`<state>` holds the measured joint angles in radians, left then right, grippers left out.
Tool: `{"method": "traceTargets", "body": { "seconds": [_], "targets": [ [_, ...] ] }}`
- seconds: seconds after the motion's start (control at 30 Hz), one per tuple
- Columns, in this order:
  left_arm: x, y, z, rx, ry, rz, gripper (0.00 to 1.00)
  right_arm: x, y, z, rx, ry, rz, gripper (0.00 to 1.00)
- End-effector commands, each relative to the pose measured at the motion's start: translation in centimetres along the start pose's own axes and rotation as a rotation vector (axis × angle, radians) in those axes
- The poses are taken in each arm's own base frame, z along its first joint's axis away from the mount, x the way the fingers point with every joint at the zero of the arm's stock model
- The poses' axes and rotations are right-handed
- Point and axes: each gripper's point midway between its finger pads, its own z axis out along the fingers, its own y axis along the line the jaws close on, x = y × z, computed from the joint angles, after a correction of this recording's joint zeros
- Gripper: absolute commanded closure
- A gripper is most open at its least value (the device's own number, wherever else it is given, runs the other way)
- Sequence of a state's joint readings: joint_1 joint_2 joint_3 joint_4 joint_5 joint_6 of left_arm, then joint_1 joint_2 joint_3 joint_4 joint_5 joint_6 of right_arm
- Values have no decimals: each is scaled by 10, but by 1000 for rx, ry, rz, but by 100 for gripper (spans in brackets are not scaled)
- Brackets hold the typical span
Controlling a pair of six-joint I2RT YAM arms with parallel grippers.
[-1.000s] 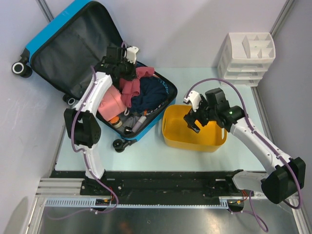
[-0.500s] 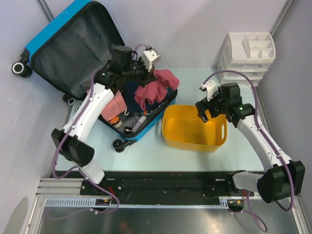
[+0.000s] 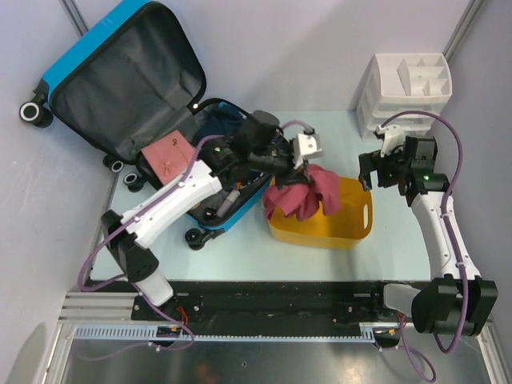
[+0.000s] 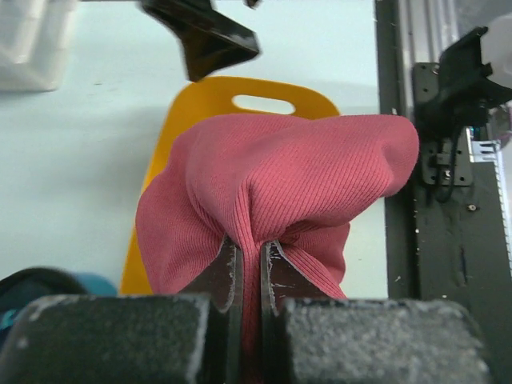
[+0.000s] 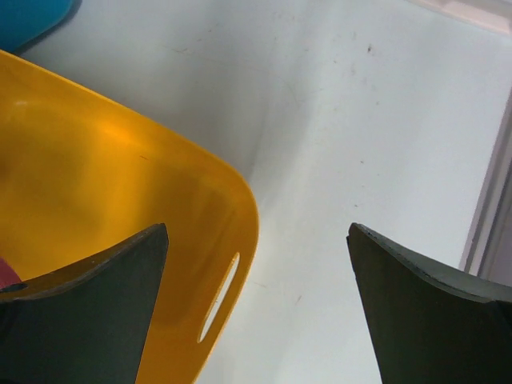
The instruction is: Open, take out, and arrange the luggage
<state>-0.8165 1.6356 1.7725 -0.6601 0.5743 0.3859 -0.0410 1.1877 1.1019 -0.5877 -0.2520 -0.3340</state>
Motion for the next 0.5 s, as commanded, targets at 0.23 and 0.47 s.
{"method": "traceTargets", "body": {
  "seconds": [0.23,0.47],
  "targets": [
    [25,37,95,-57,69,88,100,-17,-11,-27,37,-62,-27,0],
    [104,-7,138,116,183,134,64,-11,-9,-31,24,-42,-51,0]
  ]
}}
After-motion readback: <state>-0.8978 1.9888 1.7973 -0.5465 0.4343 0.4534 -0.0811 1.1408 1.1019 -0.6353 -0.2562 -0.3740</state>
